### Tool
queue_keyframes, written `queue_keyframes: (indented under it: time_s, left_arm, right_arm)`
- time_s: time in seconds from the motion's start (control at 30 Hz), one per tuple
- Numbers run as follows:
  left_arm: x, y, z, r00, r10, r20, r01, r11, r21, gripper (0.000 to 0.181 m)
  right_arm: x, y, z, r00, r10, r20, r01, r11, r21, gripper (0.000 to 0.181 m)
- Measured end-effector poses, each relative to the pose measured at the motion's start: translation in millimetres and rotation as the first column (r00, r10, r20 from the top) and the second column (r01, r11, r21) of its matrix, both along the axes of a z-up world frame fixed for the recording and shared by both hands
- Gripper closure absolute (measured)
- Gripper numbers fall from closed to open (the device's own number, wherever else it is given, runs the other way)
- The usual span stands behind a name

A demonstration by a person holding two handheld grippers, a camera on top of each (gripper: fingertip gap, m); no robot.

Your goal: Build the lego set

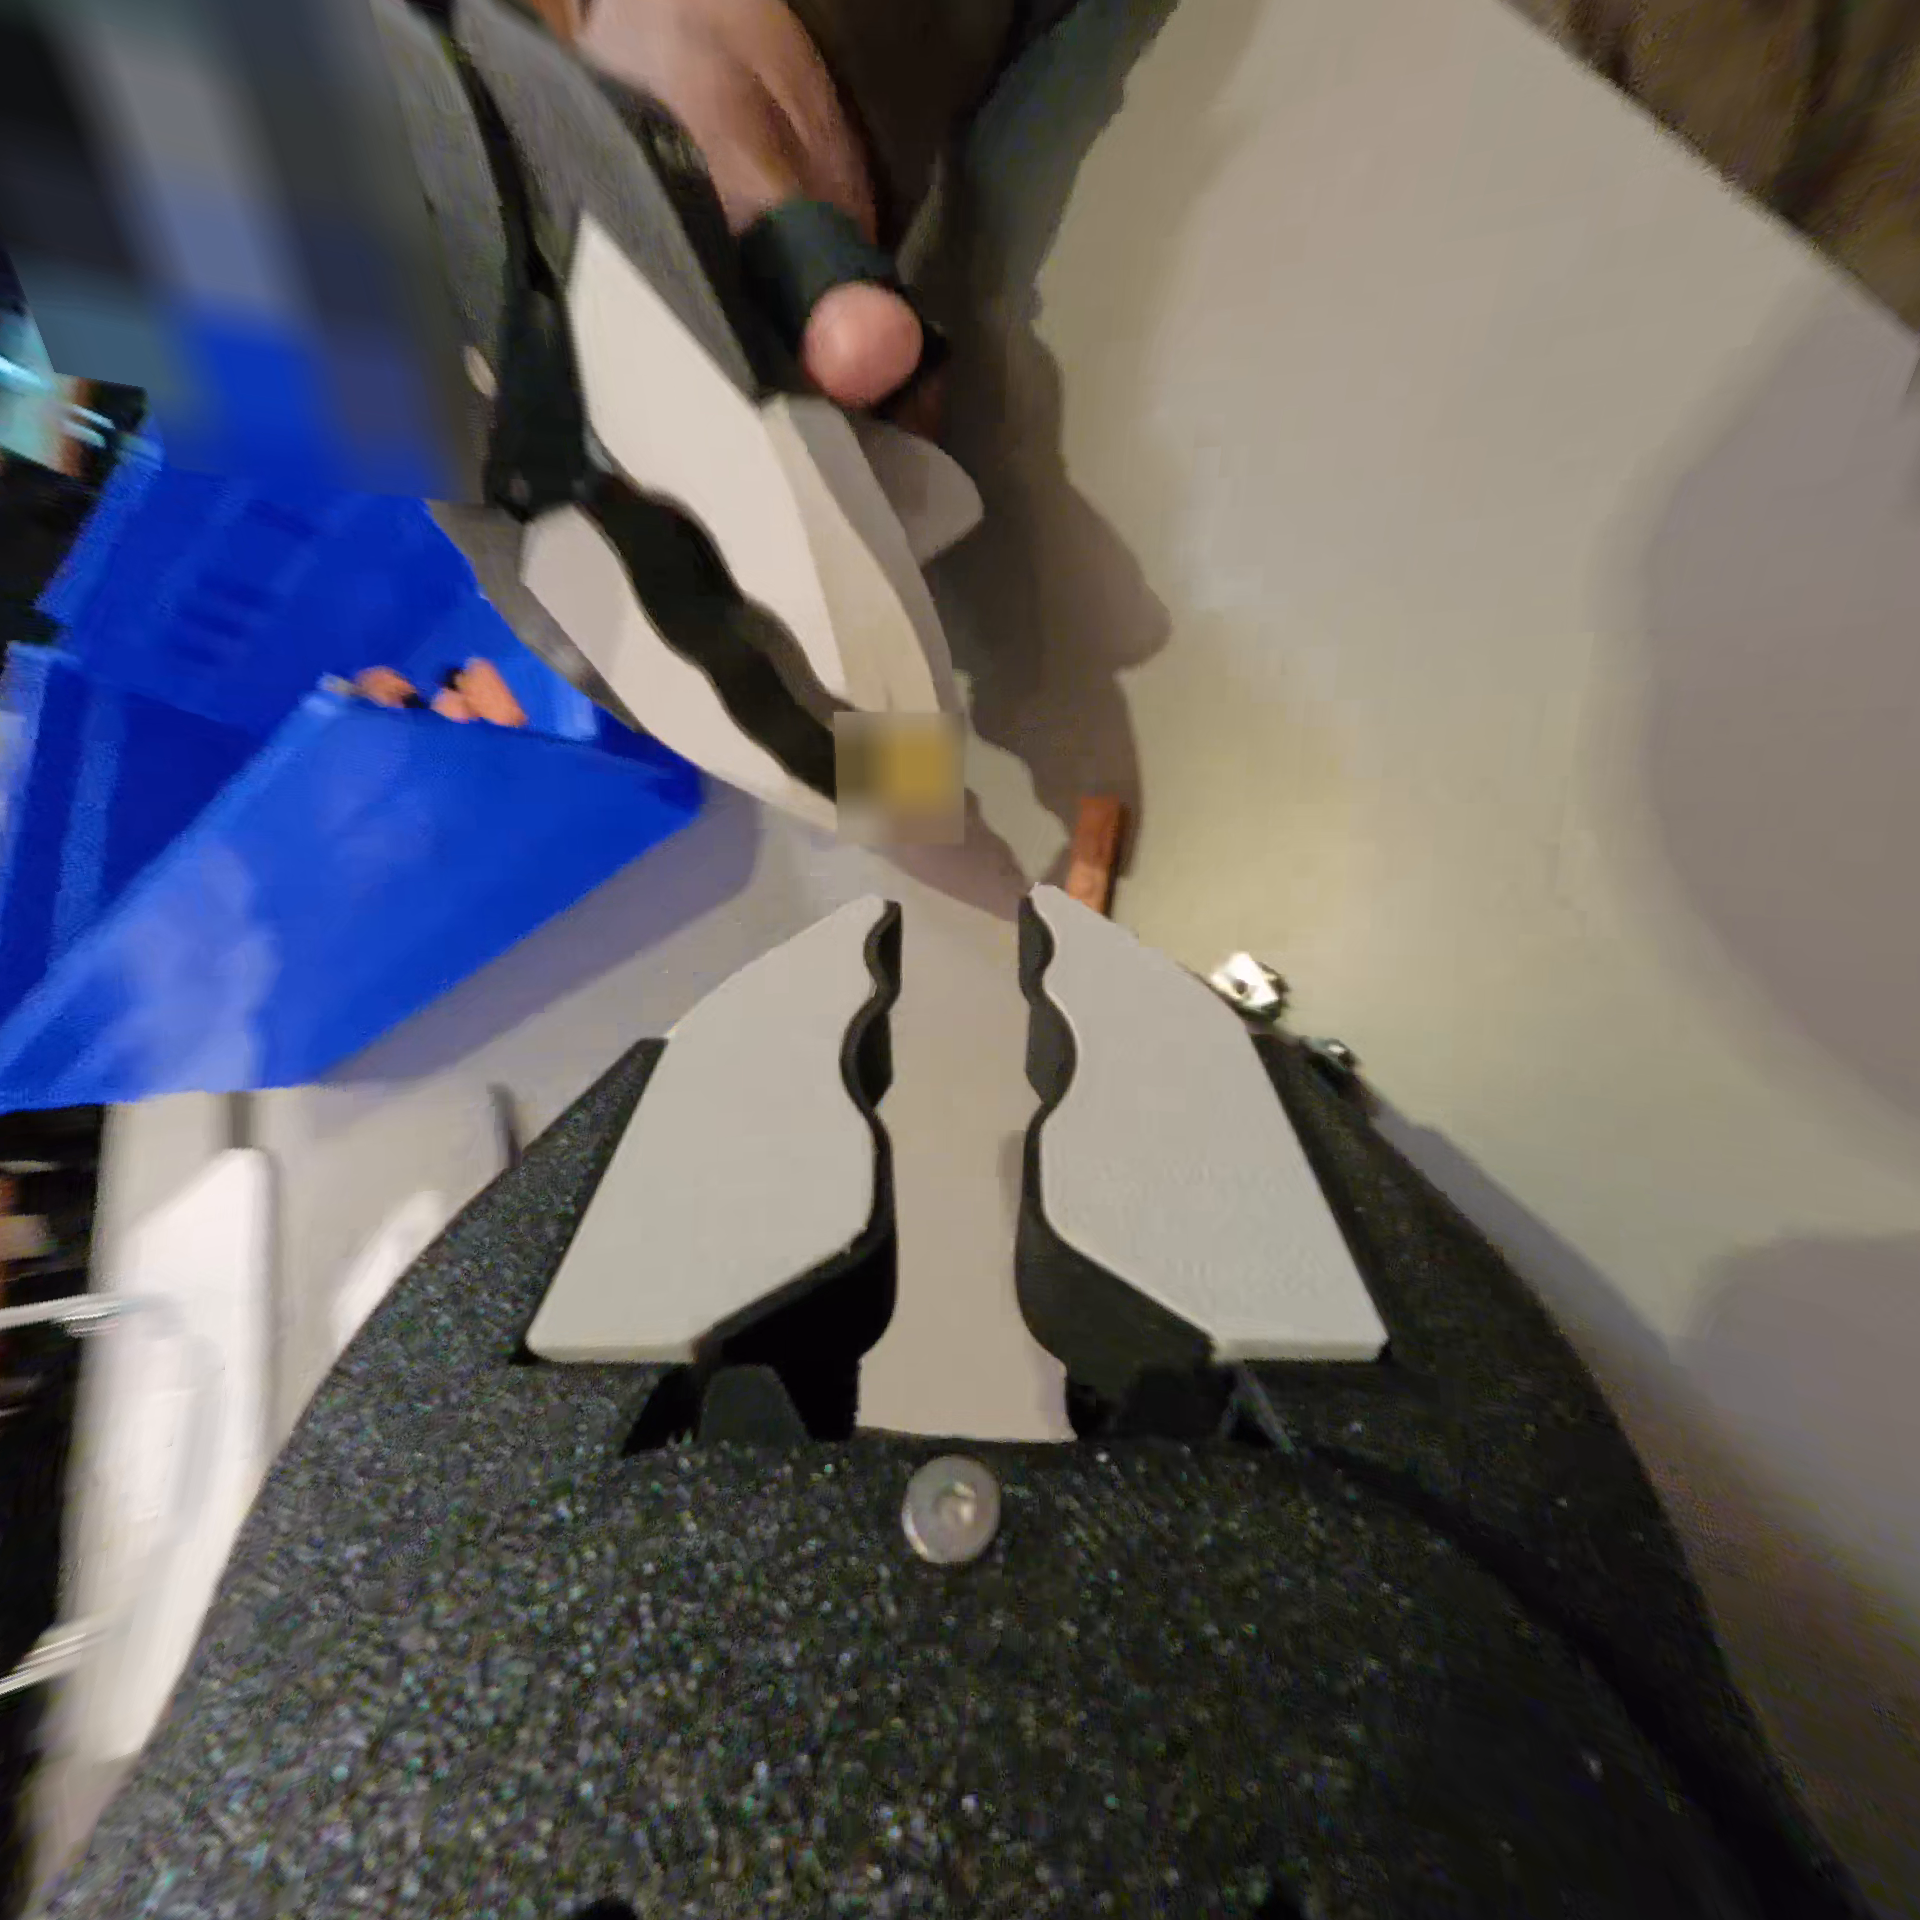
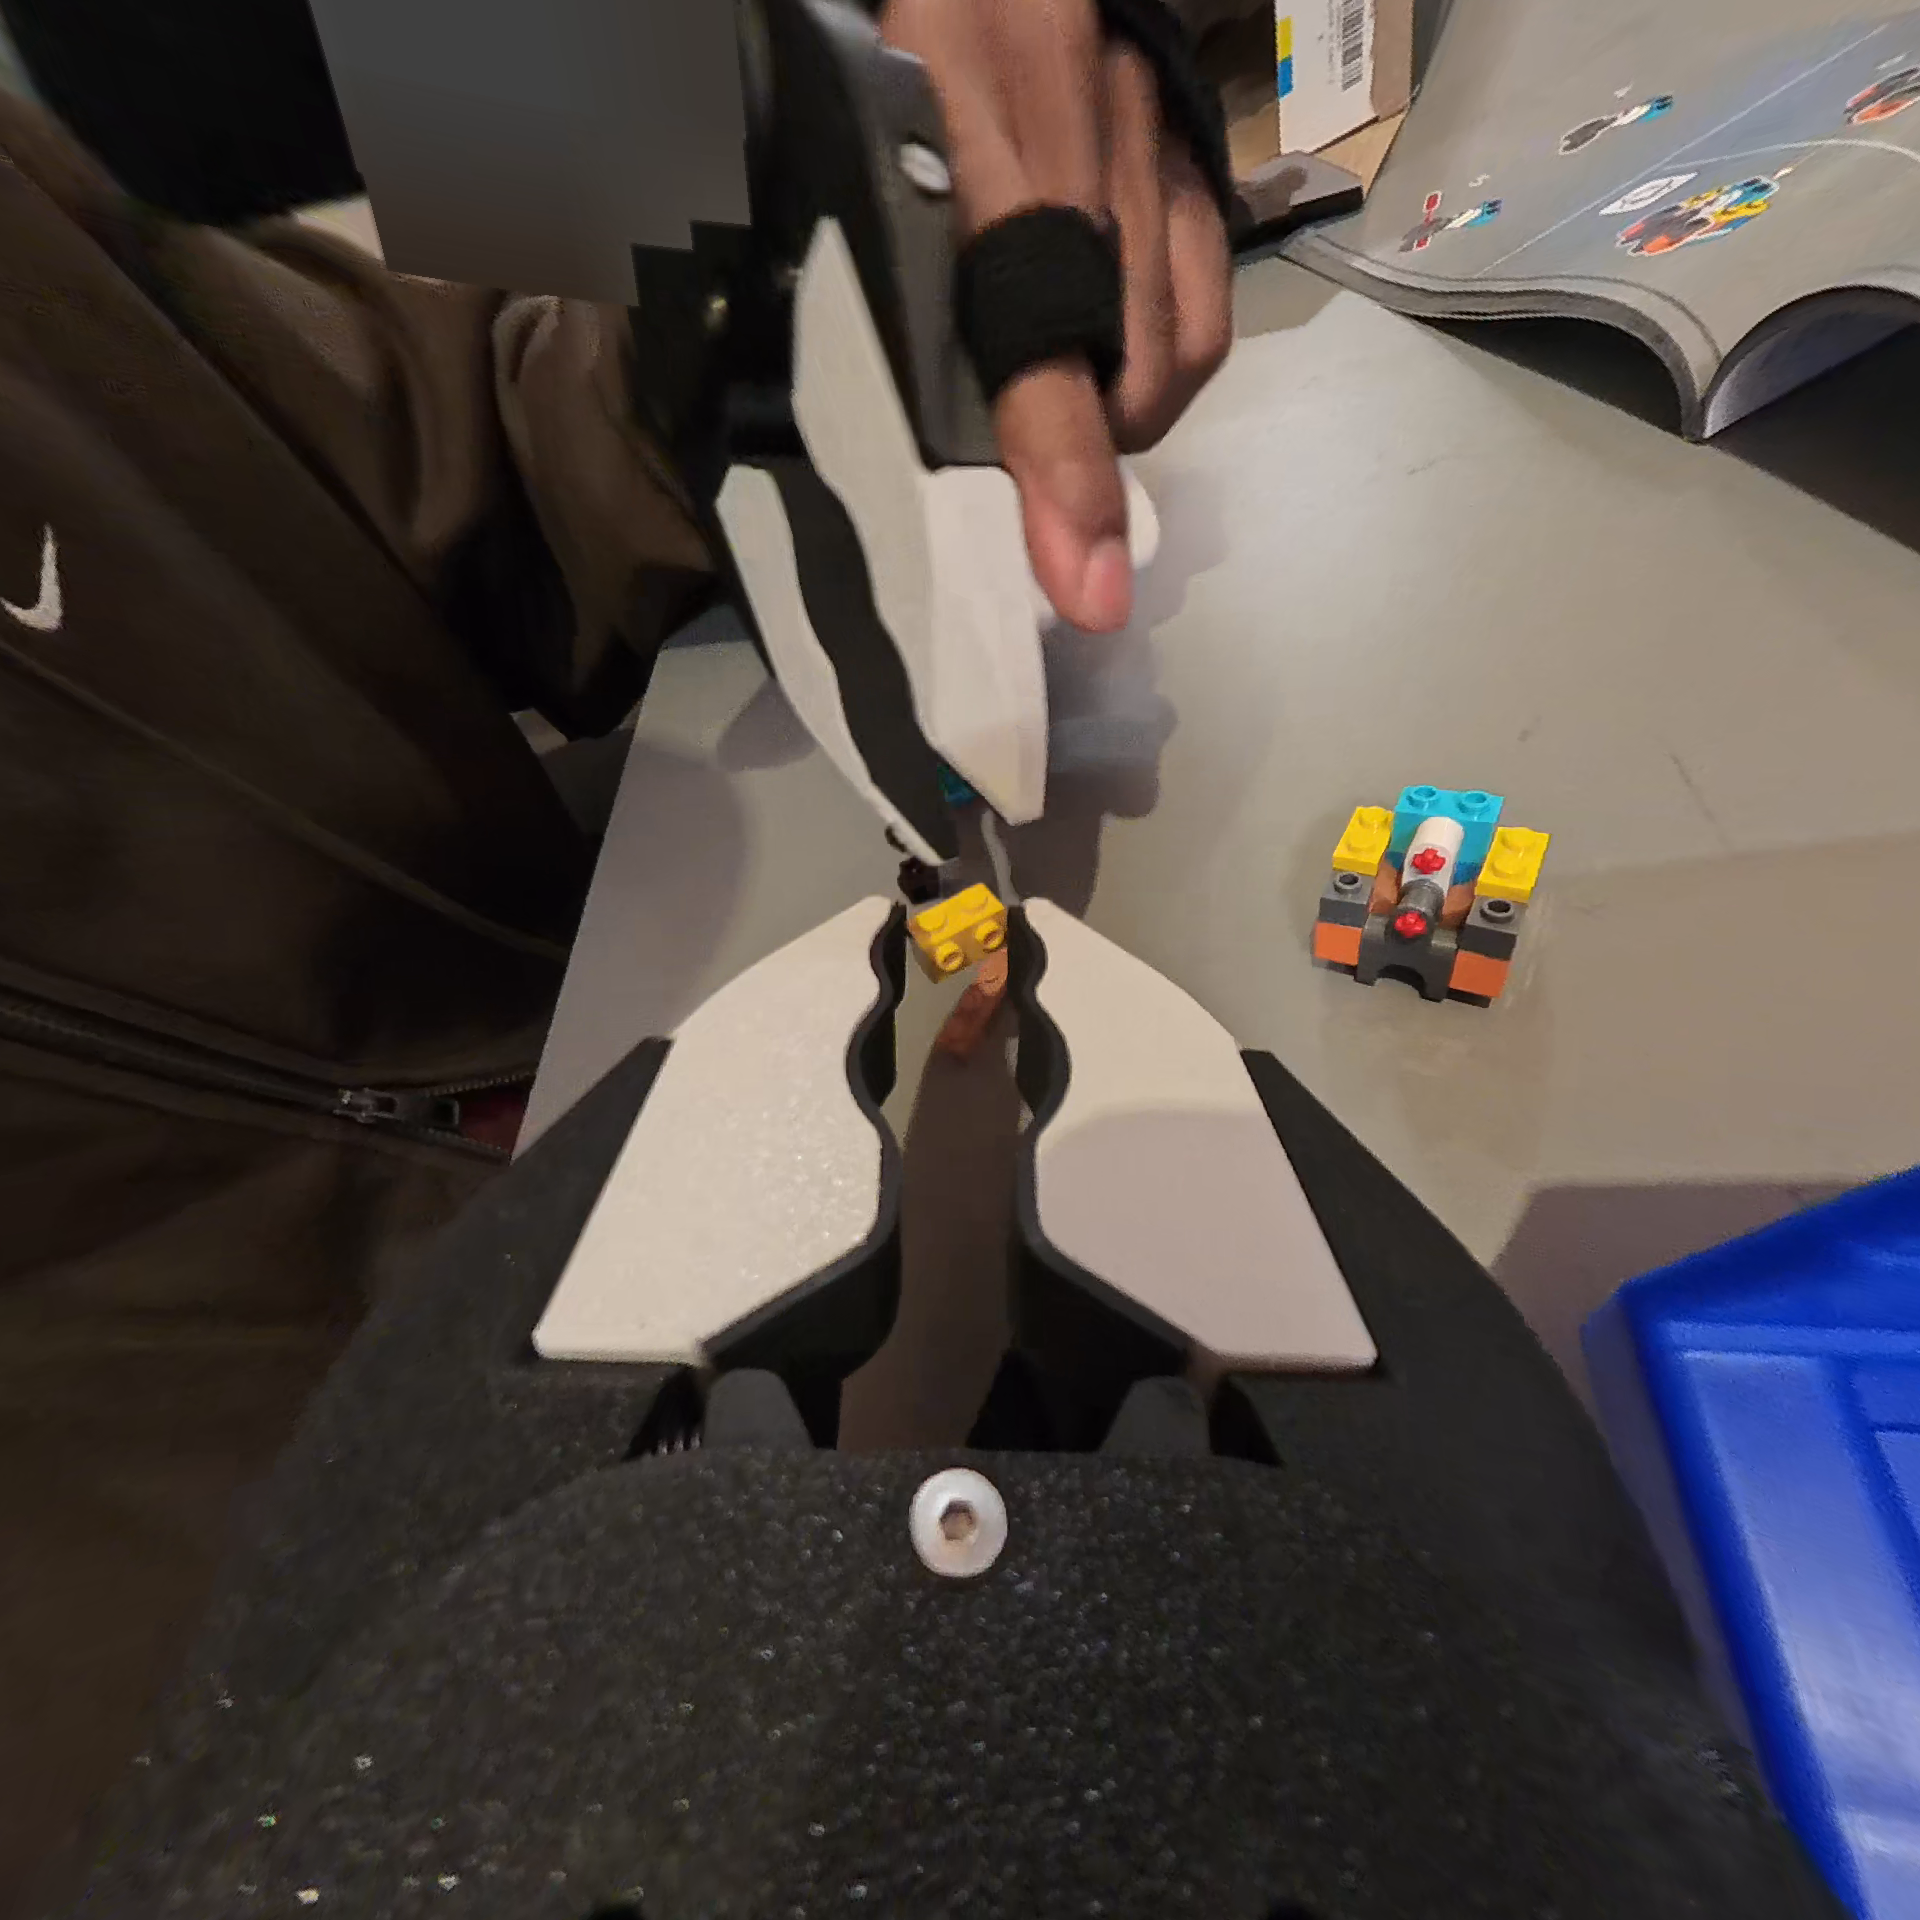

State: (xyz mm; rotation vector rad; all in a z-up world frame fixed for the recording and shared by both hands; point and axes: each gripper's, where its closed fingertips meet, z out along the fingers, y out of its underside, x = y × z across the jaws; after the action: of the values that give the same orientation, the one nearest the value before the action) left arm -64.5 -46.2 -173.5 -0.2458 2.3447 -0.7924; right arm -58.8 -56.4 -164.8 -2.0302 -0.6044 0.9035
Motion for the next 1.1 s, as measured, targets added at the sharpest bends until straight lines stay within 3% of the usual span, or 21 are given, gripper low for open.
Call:
queue_keyframes:
  time_s: [0.13,0.33,0.47,0.53,0.7,1.1]
  left_arm:
    - [-6.3,1.1,-22.4,0.983,-0.021,-0.185,0.002,0.994,-0.105,0.156]
    - [-3.6,-4.7,-33.4,0.947,-0.061,-0.316,0.0,0.982,-0.188,0.154]
    - [-4.4,-9.7,-37.7,0.924,-0.09,-0.373,0.013,0.979,-0.203,0.158]
    - [-8.6,-13.0,-39.4,0.912,-0.111,-0.395,0.037,0.981,-0.191,0.169]
    - [-8.1,-18.3,-38.1,0.922,-0.132,-0.364,0.066,0.98,-0.189,0.173]
    - [-10.1,-29.6,-15.0,0.927,-0.217,-0.305,0.095,0.924,-0.371,0.173]
  right_arm:
    - [-1.2,-4.1,0.1,0.999,0.042,0.006,-0.043,0.999,0.01,0.163]
    - [-4.1,-8.5,1.6,0.996,0.086,-0.009,-0.086,0.996,0.02,0.163]
    - [-6.1,-10.5,0.6,0.995,0.104,-0.003,-0.104,0.994,0.023,0.163]
    - [-6.6,-10.8,-0.6,0.994,0.108,0.003,-0.108,0.994,0.023,0.163]
    - [-9.7,-12.9,-0.7,0.991,0.133,0.013,-0.133,0.99,0.038,0.163]
    - [-23.0,-20.3,-0.2,0.975,0.221,0.035,-0.223,0.972,0.078,0.163]
